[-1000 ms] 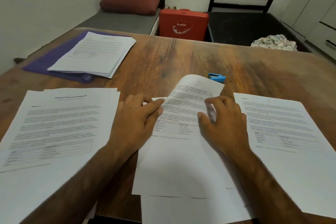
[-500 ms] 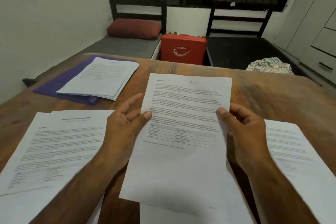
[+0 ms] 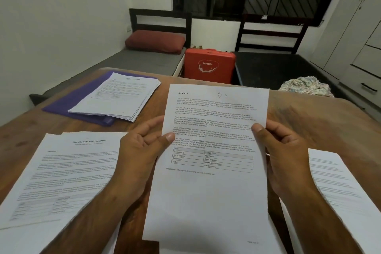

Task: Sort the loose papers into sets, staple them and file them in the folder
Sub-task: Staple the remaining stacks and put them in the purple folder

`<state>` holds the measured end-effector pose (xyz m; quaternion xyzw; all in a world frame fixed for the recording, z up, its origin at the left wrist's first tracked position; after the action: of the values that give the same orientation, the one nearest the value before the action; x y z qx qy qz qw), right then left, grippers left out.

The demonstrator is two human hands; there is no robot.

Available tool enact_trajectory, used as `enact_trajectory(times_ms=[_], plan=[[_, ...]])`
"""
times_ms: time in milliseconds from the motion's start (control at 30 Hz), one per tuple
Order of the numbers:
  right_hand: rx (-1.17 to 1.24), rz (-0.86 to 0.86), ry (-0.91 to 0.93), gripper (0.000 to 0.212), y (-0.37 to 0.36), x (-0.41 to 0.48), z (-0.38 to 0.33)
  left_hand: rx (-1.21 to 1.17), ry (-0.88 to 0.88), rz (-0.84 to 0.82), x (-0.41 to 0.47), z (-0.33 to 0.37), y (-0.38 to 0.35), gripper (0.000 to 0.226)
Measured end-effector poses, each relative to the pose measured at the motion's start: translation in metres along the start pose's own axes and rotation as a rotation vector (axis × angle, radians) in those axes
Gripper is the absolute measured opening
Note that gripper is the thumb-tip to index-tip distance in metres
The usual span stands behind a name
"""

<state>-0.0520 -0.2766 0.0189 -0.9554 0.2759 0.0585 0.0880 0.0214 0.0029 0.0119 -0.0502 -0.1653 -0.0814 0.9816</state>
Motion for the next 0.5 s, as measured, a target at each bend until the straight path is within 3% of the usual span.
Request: enact_trajectory(times_ms=[133, 300, 500], plan=[[0.012, -0.032, -0.006, 0.024, -0.002, 0.000, -0.001, 0.014, 0.015, 0.025, -0.001, 0.002, 0.002, 0.046], [-0.051, -0.260, -0.117, 0.030, -0.028, -0.006, 0.014, -0.014, 0.100, 0.089, -0.003, 0.005, 0.014, 0.042], [-0.196, -0.289, -0.225, 0.028, -0.064, -0.009, 0.049, 0.212, 0.194, 0.098, -0.014, 0.012, 0.069, 0.031]])
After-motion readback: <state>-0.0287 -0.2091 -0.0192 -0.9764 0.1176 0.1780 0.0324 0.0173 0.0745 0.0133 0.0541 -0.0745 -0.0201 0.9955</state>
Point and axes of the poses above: each hand's wrist, its own x-axis towards the middle knuckle, its own y-axis out of the back of the hand, z = x × y, the point moved 6 cm from there along x, towards the middle knuckle, and after that the axes turned 13 degrees about -y, right-handed, at the moved point
